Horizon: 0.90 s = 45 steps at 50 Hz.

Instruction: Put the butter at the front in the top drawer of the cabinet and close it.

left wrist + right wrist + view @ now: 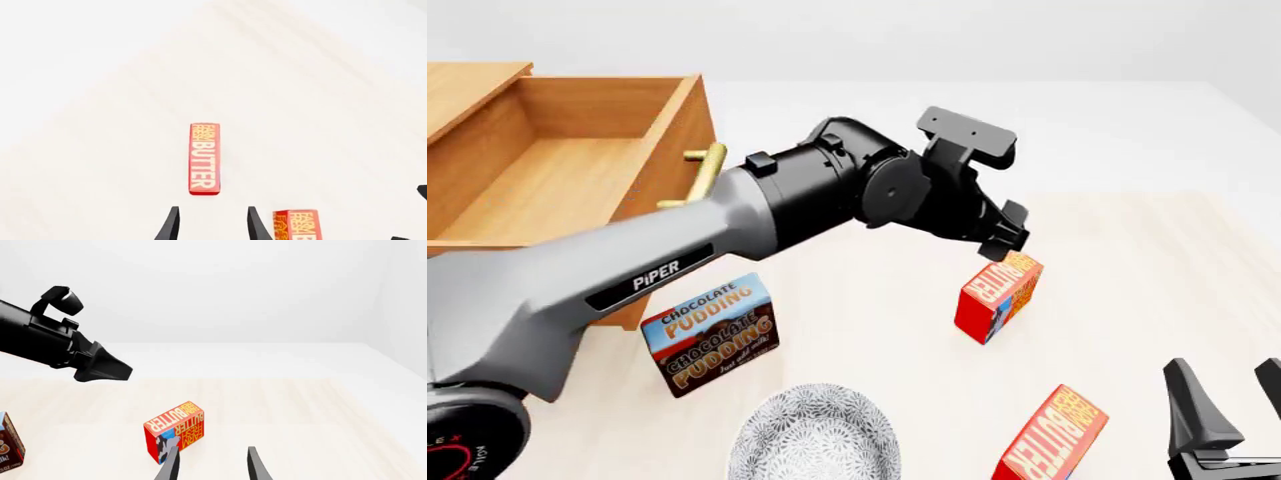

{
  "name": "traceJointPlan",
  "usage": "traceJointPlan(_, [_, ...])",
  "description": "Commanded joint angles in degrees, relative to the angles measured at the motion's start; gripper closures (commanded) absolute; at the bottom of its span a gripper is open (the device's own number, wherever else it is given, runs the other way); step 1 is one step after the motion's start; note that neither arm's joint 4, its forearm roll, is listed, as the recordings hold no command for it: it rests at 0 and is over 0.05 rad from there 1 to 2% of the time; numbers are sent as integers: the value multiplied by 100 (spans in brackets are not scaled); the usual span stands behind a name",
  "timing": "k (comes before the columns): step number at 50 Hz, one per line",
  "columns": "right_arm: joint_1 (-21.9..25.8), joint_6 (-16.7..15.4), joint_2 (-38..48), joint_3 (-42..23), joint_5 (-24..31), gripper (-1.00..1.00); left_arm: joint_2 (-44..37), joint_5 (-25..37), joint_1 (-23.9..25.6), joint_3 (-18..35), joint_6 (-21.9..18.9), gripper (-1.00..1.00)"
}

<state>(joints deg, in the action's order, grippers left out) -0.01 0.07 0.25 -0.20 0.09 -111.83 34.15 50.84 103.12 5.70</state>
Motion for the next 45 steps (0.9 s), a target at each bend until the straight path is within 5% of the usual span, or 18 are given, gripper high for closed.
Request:
traceJointPlan(1, [-1, -2, 2, 2, -6, -100, -254, -52, -1, 106, 113, -100])
traceJointPlan(45, [-1, -1, 2, 2, -6, -100, -1148, -244, -256, 432, 251, -100])
